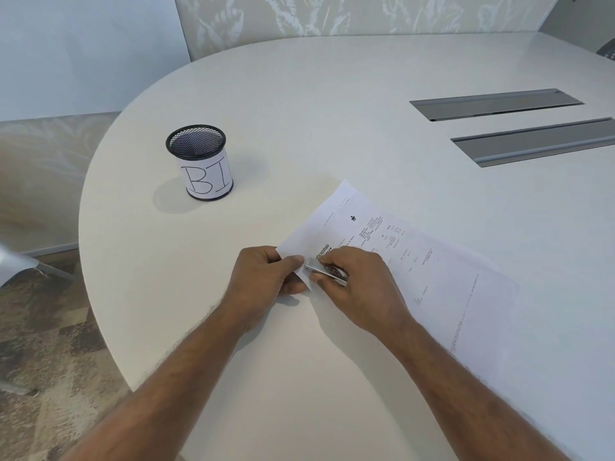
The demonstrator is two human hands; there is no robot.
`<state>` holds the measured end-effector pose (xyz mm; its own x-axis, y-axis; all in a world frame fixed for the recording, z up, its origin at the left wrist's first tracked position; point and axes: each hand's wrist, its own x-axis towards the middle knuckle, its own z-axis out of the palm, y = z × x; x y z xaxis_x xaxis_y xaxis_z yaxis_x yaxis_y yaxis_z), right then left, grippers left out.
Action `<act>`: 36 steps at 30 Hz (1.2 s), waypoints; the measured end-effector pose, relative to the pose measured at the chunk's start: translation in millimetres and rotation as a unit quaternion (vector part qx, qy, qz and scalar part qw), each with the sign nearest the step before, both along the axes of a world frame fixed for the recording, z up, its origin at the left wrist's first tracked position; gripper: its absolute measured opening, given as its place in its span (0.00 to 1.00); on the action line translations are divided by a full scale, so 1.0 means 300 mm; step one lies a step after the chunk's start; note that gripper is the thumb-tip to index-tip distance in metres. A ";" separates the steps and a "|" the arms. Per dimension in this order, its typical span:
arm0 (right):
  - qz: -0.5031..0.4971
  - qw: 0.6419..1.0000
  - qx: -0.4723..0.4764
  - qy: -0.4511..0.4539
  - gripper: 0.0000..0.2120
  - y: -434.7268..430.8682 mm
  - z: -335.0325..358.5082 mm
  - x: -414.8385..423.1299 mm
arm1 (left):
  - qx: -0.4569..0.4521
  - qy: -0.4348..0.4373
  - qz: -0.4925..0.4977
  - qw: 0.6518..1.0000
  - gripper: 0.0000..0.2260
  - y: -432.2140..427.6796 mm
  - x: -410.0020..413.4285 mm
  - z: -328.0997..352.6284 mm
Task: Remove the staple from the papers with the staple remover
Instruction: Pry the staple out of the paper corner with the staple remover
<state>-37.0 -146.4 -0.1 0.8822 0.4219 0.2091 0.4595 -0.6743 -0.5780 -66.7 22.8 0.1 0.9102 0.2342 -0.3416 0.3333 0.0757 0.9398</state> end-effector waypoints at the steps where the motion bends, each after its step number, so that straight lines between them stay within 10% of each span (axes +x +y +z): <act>1: 0.004 1.000 0.013 0.001 0.07 -0.001 -0.008 0.000 | -0.002 0.003 -0.001 1.000 0.09 0.000 0.001 0.000; 36: 0.002 1.000 0.022 0.016 0.09 -0.008 0.003 0.014 | -0.055 0.029 0.017 0.998 0.06 0.010 0.017 0.006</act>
<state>-32.7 -148.8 0.7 0.8869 0.4173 0.1983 0.4430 -0.6460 -0.6217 -61.6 25.9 1.8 0.8801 0.2232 -0.4191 0.3822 0.1907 0.9042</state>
